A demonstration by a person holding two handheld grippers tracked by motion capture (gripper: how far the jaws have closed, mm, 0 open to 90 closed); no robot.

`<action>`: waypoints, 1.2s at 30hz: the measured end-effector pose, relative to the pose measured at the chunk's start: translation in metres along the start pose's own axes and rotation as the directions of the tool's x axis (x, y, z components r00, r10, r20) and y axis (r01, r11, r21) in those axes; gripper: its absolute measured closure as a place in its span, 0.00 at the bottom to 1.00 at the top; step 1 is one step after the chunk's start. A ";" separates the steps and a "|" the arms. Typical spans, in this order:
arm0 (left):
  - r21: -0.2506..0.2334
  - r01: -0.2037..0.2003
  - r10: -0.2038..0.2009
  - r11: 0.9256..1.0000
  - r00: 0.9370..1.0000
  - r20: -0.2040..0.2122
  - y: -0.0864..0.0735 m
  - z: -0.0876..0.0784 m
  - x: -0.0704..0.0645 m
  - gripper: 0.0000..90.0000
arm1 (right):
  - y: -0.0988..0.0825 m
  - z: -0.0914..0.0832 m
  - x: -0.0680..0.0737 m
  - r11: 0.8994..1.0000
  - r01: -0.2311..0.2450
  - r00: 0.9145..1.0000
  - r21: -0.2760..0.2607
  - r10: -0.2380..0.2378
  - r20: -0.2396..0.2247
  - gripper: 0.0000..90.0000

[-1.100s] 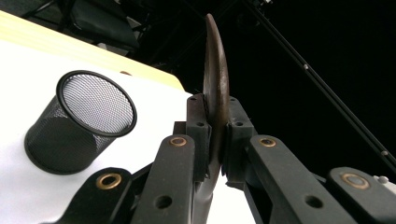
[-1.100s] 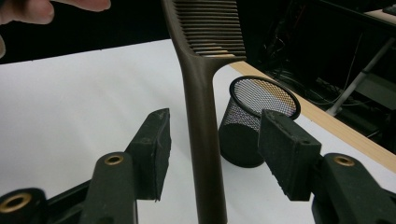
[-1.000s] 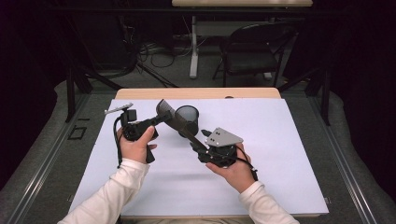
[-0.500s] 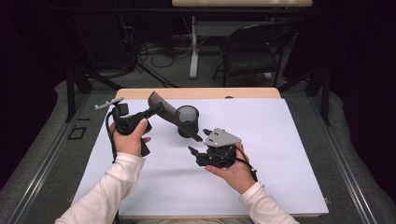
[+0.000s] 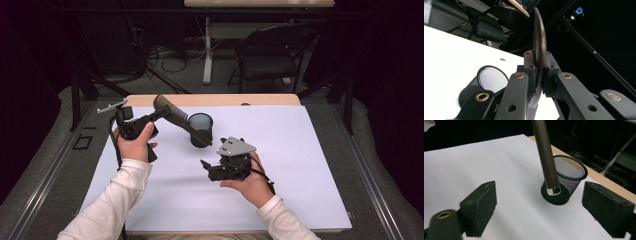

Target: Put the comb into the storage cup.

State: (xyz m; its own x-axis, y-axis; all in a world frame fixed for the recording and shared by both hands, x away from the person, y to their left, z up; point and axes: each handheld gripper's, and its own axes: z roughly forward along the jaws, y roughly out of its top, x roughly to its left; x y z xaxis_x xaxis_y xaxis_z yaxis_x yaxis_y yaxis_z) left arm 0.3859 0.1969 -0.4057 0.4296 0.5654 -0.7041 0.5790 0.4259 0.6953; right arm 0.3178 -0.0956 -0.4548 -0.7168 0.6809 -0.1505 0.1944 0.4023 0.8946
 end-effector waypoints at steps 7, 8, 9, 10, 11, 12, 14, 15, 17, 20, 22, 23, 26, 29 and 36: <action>-0.010 -0.010 0.010 1.000 1.000 -0.012 0.004 -0.001 0.000 0.93 | 0.001 0.001 0.000 1.000 -0.015 1.000 0.018 0.015 -0.017 0.03; -0.014 -0.010 0.010 1.000 1.000 -0.014 0.005 -0.001 0.001 0.93 | 0.001 0.001 0.000 1.000 -0.016 1.000 0.020 0.016 -0.021 0.03; -0.015 -0.012 0.011 1.000 1.000 -0.015 0.005 -0.001 0.001 0.93 | 0.001 0.001 0.000 1.000 -0.014 1.000 0.023 0.014 -0.024 0.02; -0.014 -0.013 0.013 1.000 1.000 -0.017 0.006 -0.001 0.001 0.93 | 0.001 0.001 0.000 1.000 -0.012 1.000 0.027 0.013 -0.024 0.01; -0.017 -0.014 0.014 1.000 1.000 -0.020 0.007 -0.001 0.001 0.93 | 0.000 0.002 0.000 0.999 -0.012 1.000 0.030 0.012 -0.023 0.00; -0.018 -0.016 0.015 1.000 1.000 -0.023 0.008 -0.001 0.001 0.93 | 0.000 0.002 0.000 0.999 -0.011 1.000 0.036 0.012 -0.024 0.00; -0.020 -0.017 0.016 1.000 1.000 -0.023 0.009 -0.001 0.002 0.93 | 0.000 0.002 -0.001 0.999 -0.018 0.999 0.039 0.019 -0.026 0.00; -0.022 -0.015 0.015 1.000 1.000 -0.026 0.010 -0.001 0.002 0.93 | 0.001 0.002 -0.001 0.999 -0.020 1.000 0.038 0.021 -0.022 0.00; -0.026 -0.015 0.014 1.000 0.999 -0.029 0.011 -0.001 0.003 0.93 | 0.001 0.001 -0.001 0.999 -0.026 0.999 0.040 0.027 -0.029 0.00; -0.026 -0.018 0.017 0.999 0.999 -0.035 0.013 0.000 0.004 0.93 | 0.001 0.000 -0.002 0.999 -0.024 0.999 0.045 0.026 -0.034 0.00; -0.032 -0.022 0.021 0.999 0.999 -0.041 0.015 0.000 0.004 0.93 | 0.001 -0.001 -0.002 0.999 -0.026 0.999 0.043 0.028 -0.039 0.00; -0.036 -0.019 0.018 0.999 0.999 -0.042 0.015 0.000 0.004 0.93 | 0.001 -0.001 -0.002 0.999 -0.028 0.999 0.041 0.029 -0.029 0.00; -0.040 -0.023 0.021 0.999 0.999 -0.047 0.017 0.001 0.004 0.93 | 0.001 -0.001 -0.004 0.998 -0.036 0.999 0.051 0.037 -0.016 0.00; -0.045 -0.029 0.027 0.999 0.998 -0.053 0.019 0.002 0.005 0.93 | 0.000 -0.001 -0.005 0.998 -0.033 0.999 0.059 0.034 -0.019 0.00; -0.062 -0.038 0.034 0.997 0.997 -0.072 0.025 0.004 0.004 0.93 | 0.001 -0.003 -0.005 0.999 -0.025 0.999 0.047 0.026 -0.021 0.00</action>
State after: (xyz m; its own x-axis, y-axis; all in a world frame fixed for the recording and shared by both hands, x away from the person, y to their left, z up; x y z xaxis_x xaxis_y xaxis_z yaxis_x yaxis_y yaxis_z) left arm 0.4052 0.2067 -0.3922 0.3978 0.6291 -0.6678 0.5179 0.4469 0.7295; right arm 0.3199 -0.1005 -0.4525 -0.7256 0.6779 -0.1182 0.2434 0.4136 0.8773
